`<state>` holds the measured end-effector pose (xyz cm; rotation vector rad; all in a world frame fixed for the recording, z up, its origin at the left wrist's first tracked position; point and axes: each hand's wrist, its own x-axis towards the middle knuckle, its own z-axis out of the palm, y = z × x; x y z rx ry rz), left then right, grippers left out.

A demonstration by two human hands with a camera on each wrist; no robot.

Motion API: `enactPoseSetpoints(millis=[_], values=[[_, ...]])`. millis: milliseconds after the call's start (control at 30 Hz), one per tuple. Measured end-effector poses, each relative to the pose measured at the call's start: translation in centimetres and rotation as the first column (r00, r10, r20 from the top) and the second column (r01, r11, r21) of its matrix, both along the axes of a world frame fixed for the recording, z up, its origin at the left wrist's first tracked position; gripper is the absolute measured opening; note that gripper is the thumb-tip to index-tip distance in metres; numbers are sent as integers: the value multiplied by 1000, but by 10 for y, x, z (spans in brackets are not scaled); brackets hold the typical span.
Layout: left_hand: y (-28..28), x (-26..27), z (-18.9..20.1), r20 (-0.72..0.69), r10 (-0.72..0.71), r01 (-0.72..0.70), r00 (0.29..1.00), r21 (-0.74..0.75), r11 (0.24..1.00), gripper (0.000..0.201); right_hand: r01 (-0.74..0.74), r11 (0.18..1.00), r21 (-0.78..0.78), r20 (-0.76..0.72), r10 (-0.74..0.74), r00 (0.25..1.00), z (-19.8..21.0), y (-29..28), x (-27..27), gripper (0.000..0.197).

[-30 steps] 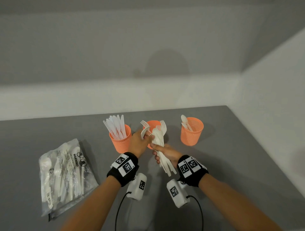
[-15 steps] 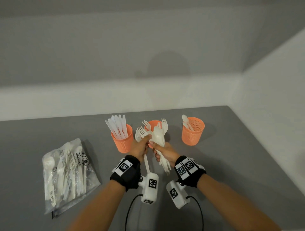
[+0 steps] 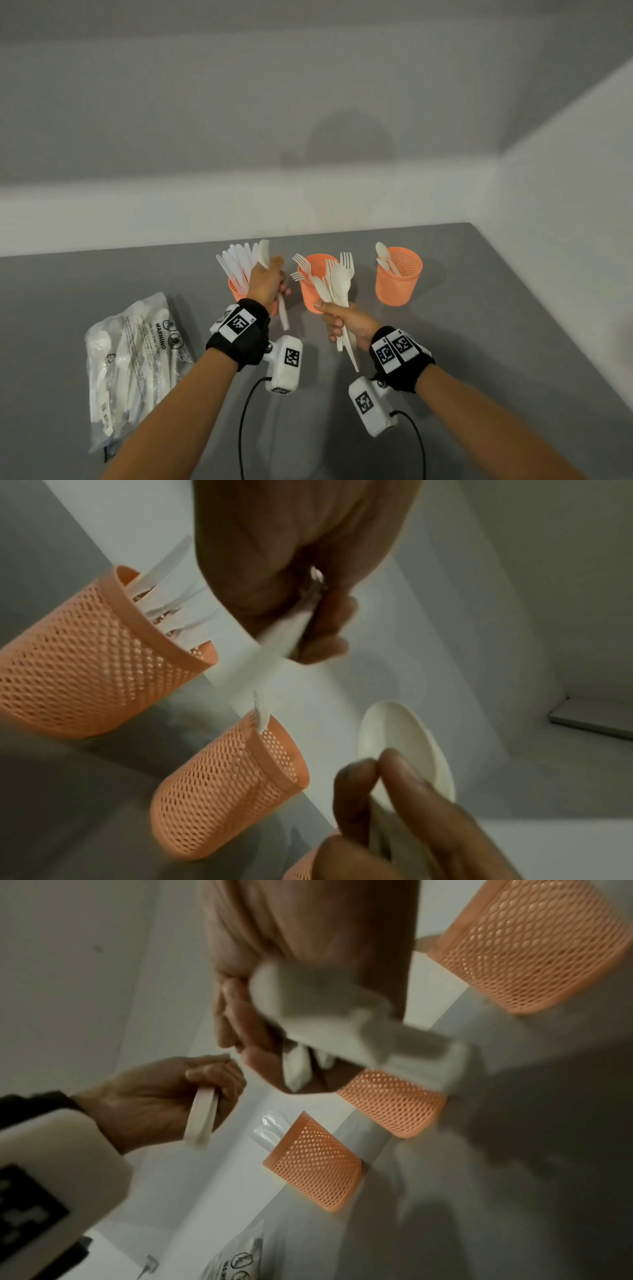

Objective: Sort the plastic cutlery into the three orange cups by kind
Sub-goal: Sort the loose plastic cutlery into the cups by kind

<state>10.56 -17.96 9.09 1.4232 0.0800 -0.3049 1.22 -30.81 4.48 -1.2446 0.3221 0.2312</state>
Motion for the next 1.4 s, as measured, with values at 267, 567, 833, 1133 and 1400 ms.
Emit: enactPoseSetpoints(millis=[267,567,833,1133,1400], values=[[-9,-4,-5,-20,-390,385,920,216,897,31,-160,986,-35,8,161,987,10,4,1,14],[-10,10,-2,-31,-225,226,974,29,974,22,-157,986,-47,2,158,988,11,-3,1,14],[-10,5,-13,-35,-254,254,966,-21,967,35,-152,975,-165,1,155,988,10,6,4,13],[-8,9,-7,-110,-7,1,994,-52,999,24,-225,955,-191,4,230,973,13,11,3,16],[4,32,14,143,-91,81,986,75,994,11,-302,944,-133,-25,302,953,18,6,-1,17]])
